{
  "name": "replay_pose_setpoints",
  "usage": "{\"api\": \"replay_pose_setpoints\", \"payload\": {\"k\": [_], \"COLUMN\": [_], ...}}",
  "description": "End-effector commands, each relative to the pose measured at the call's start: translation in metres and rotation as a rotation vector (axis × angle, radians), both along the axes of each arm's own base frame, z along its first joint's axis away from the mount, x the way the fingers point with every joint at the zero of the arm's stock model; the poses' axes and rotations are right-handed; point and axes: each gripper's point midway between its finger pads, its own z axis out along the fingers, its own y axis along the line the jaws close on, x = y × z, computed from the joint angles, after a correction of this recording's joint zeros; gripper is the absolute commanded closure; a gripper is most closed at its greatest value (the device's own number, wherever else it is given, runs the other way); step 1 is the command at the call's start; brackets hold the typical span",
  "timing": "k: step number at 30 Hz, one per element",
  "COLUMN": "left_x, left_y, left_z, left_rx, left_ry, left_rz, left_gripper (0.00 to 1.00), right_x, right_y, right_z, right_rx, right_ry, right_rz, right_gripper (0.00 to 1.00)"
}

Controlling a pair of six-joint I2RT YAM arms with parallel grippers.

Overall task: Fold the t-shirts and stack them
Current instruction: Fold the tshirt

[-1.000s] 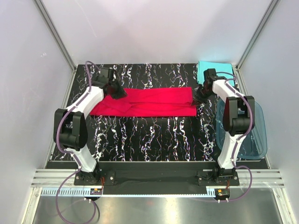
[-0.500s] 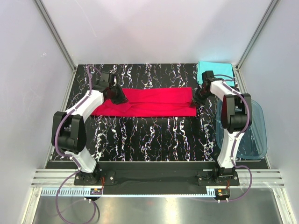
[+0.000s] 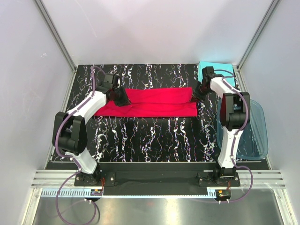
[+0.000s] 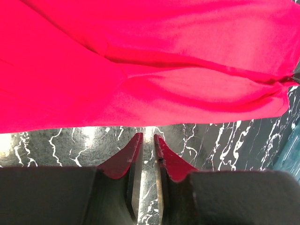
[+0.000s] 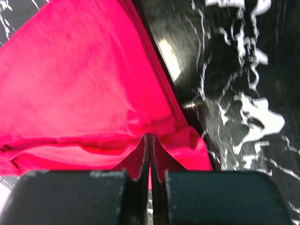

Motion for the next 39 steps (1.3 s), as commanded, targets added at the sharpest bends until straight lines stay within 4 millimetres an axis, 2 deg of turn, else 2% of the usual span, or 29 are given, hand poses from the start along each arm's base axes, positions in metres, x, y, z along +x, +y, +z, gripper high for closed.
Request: {"api": "replay_pose_setpoints", "payload": {"k": [1,3,4,6,7,8,12,15,18,20,21,22,24,28,33,38,39], "left_x": [-0.003,-0.001,0.002,0.006,0.011,0.014,0.025,0.028,0.025,0.019,0.017,0.012,0.008,0.005,0.014,0.022,0.025], "left_y": [-0.010,-0.015,-0.018,-0.026,-0.033,-0.036,-0.046,-0.048,-0.048,-0.047,-0.045,-0.043,-0.041,-0.038,-0.039,-0.029,-0.024], "left_z": [0.014,0.007,0.008,-0.002,0.001,-0.008,-0.015,-0.023,-0.027,-0.028,-0.030,-0.033,-0.031,-0.029,-0.023,-0.020,-0.020], "left_rx": [-0.022,-0.038,-0.045,-0.058,-0.064,-0.059,-0.074,-0.071,-0.063,-0.056,-0.051,-0.044,-0.038,-0.025,-0.026,-0.003,-0.004], "left_ry": [-0.045,-0.028,-0.032,-0.003,-0.012,0.008,0.019,0.043,0.056,0.059,0.063,0.072,0.067,0.064,0.053,0.039,0.036], "left_rz": [-0.058,-0.067,-0.073,-0.084,-0.099,-0.105,-0.105,-0.106,-0.109,-0.113,-0.114,-0.113,-0.116,-0.112,-0.103,-0.071,-0.058], "left_gripper": [0.80,0.80,0.80,0.81,0.81,0.82,0.82,0.83,0.83,0.83,0.83,0.83,0.84,0.84,0.83,0.84,0.83], "right_x": [-0.011,-0.017,-0.025,-0.030,-0.034,-0.036,-0.042,-0.040,-0.026,-0.013,-0.011,-0.004,-0.002,-0.006,-0.011,-0.025,-0.032], "right_y": [0.002,0.007,0.012,0.019,0.022,0.025,0.034,0.040,0.039,0.038,0.037,0.036,0.034,0.032,0.026,0.024,0.025], "right_z": [0.034,0.040,0.035,0.034,0.029,0.027,0.015,0.004,-0.002,0.001,-0.005,-0.001,-0.007,-0.008,0.007,0.035,0.033], "right_rx": [-0.009,0.015,0.036,0.051,0.054,0.054,0.067,0.098,0.090,0.075,0.061,0.056,0.038,0.029,-0.005,-0.014,-0.005], "right_ry": [-0.050,-0.052,-0.028,-0.024,-0.008,-0.004,0.019,0.035,0.006,-0.024,-0.016,-0.028,-0.012,-0.008,-0.029,-0.054,-0.040], "right_rz": [0.022,0.032,0.038,0.051,0.057,0.064,0.078,0.069,0.060,0.065,0.075,0.079,0.090,0.096,0.117,0.133,0.137], "right_gripper": [1.00,0.99,0.99,0.99,0.99,0.99,0.99,0.99,0.99,0.99,0.99,0.99,0.99,0.98,0.93,0.82,0.81]}}
